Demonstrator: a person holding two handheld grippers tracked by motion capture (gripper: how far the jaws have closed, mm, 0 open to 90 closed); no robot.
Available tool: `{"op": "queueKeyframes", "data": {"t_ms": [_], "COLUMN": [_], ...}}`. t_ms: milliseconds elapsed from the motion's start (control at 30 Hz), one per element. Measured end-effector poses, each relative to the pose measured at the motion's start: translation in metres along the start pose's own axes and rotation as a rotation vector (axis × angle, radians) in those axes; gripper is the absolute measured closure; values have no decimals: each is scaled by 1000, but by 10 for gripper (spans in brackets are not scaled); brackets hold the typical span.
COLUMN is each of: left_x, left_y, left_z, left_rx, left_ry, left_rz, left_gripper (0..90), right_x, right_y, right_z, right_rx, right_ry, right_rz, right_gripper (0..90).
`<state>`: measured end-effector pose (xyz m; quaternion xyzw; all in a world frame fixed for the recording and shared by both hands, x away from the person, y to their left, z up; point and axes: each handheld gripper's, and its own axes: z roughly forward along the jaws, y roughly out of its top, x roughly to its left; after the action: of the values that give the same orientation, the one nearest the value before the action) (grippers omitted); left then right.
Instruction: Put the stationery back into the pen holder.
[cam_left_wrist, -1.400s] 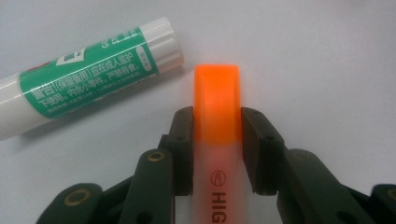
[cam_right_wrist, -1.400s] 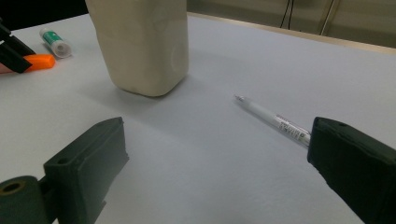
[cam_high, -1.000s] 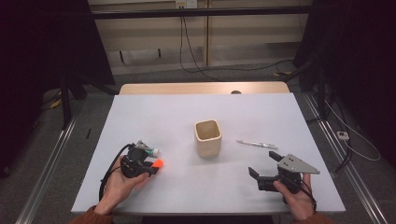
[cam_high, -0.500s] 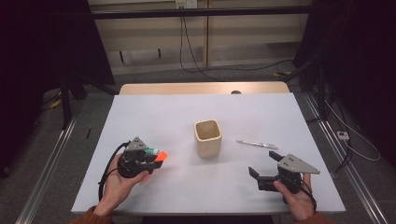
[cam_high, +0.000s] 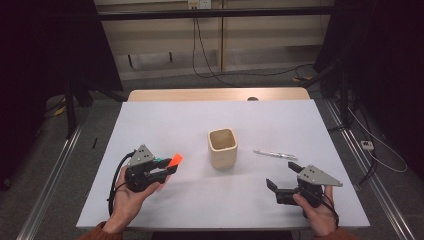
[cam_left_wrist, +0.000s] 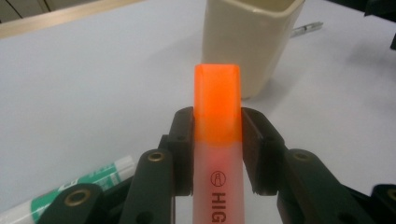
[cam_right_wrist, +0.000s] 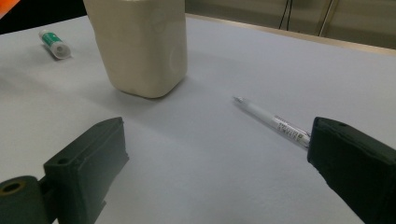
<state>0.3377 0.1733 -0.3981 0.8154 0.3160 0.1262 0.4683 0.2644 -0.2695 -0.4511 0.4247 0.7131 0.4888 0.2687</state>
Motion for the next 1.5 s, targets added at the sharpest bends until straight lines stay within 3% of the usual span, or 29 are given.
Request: {"op": "queueKeyframes", "data": {"t_ms": [433, 800, 1500], "left_x": [-13, -20, -22], "left_y": [18, 42, 85], "left_z": [5, 10, 27], "left_rx": [-147, -269, -358], "left_ry": [-27, -48, -92], "left_rz": [12, 57, 41], "left_gripper": [671, 671, 671], "right_x": [0, 0, -1], "right_y": [0, 0, 0], "right_z": [0, -1, -1], "right_rx": [-1, -2, -6], "right_ry": [1, 0, 0], "right_rz": [4, 6, 10], "right_gripper": [42, 41, 41]}}
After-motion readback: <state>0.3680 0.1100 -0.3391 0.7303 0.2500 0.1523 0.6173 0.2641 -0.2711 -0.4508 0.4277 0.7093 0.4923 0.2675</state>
